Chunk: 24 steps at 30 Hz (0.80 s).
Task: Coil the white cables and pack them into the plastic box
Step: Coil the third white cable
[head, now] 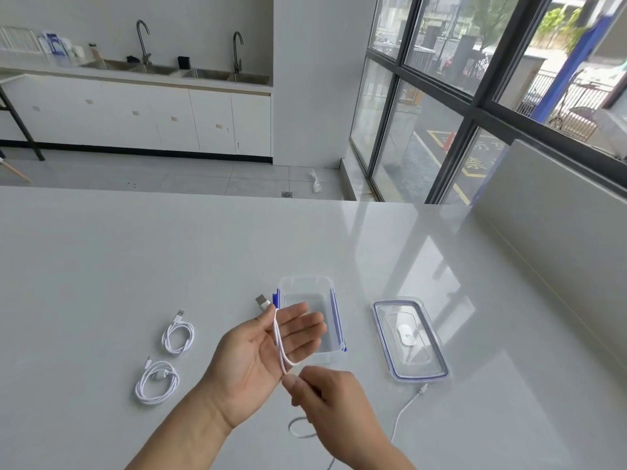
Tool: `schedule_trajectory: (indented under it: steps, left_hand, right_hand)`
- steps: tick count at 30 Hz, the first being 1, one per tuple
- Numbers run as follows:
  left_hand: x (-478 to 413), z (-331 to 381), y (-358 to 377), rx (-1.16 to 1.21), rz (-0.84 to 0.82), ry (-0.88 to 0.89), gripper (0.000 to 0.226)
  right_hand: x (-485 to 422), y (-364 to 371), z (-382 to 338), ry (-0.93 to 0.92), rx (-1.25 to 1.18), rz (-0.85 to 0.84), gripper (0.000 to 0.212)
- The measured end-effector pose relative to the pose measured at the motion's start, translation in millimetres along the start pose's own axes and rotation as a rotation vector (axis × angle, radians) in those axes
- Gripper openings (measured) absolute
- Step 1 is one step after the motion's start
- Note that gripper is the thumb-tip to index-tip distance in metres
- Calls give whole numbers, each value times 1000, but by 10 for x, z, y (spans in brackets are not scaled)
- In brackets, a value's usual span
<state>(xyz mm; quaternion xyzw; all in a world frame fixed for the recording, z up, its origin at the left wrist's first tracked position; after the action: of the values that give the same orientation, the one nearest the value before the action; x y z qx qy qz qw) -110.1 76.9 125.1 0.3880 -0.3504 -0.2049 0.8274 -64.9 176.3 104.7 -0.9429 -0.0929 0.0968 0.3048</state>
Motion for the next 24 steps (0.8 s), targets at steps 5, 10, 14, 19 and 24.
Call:
schedule_trajectory:
  steps: [5, 10, 14, 19, 24]
  left_hand:
    - [107, -76, 18, -407, 41, -125, 44]
    - [165, -243, -82, -980, 80, -347, 42]
    - [122, -347, -230, -1233, 221, -438, 39]
    - [72, -231, -251, -1283, 357, -274, 35]
    - [107, -131, -185, -769, 184, -130, 41]
  right_hand:
    - [-64, -54, 216, -53, 84, -271, 40]
    - [-295, -316, 308, -18, 445, -400, 17]
    - [-472, -454, 29, 35, 239, -315, 18]
    - [-470, -439, -344, -50, 175, -144, 20]
    - [-297, -497, -234, 16, -50, 139, 27]
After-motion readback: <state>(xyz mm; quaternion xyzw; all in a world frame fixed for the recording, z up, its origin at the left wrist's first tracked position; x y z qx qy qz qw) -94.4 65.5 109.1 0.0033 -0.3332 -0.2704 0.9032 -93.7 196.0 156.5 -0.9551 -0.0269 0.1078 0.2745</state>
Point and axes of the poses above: each hand's wrist, its own x-axis away from the middle knuckle, its own y-axis out of the palm, z = x × y, the point moved 8 cm from there along -x, towards the middle knuckle, and after that the axes turned 13 degrees about -y, right-handed, at the moved point
